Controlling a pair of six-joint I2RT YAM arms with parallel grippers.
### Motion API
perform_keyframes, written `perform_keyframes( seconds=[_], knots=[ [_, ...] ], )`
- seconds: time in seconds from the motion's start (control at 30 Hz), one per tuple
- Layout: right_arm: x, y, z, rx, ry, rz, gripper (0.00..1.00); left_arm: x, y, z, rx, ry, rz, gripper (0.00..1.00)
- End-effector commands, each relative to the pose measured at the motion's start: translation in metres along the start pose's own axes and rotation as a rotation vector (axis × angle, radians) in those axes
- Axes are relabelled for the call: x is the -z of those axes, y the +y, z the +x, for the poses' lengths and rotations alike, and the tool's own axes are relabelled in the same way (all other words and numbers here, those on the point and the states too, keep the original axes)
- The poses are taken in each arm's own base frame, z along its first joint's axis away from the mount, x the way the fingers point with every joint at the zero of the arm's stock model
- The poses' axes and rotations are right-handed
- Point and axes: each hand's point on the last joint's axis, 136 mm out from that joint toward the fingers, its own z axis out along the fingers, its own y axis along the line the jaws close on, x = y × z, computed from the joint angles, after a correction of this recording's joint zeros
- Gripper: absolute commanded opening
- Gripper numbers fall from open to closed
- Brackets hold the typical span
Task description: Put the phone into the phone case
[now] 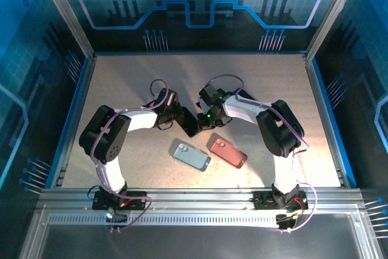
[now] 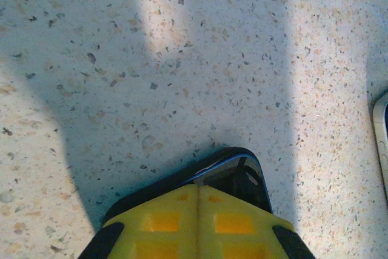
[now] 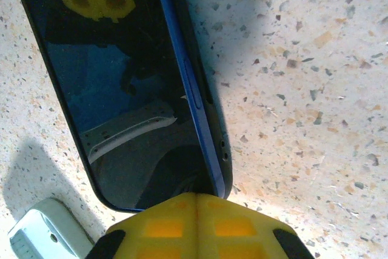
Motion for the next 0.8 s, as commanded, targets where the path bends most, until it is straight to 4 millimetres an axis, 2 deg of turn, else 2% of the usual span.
perform_keyframes(
  seconds=[0.0, 0.1, 0.33, 0.4, 0.47, 0.53, 0.77],
  knots=[
    [-0.085, -0.032, 0.103, -0.011, 0.319, 0.117, 0.0, -0.01, 0.049, 0.053, 0.007, 0.161, -0.149, 0.0],
    [-0.06, -0.016, 0.081, 0.003, 0.249, 0.083, 0.0, -0.007, 0.045, 0.052, 0.005, 0.158, -0.137, 0.0],
    [0.035, 0.017, 0.01, 0.004, -0.004, -0.032, 0.0, -0.003, 0.035, 0.048, -0.009, 0.139, -0.111, 0.0],
    [0.051, 0.021, -0.003, 0.005, -0.044, -0.056, 0.0, -0.001, 0.031, 0.047, -0.013, 0.131, -0.098, 0.0],
    [0.059, 0.023, -0.011, 0.012, -0.065, -0.072, 0.0, 0.001, 0.027, 0.044, -0.018, 0.121, -0.088, 0.0],
    [0.059, 0.022, -0.017, 0.016, -0.074, -0.073, 0.0, 0.002, 0.025, 0.041, -0.019, 0.11, -0.085, 0.0],
    [0.043, 0.017, -0.026, 0.011, -0.059, -0.08, 0.0, 0.012, 0.017, 0.034, -0.024, 0.091, -0.068, 0.0]
  ],
)
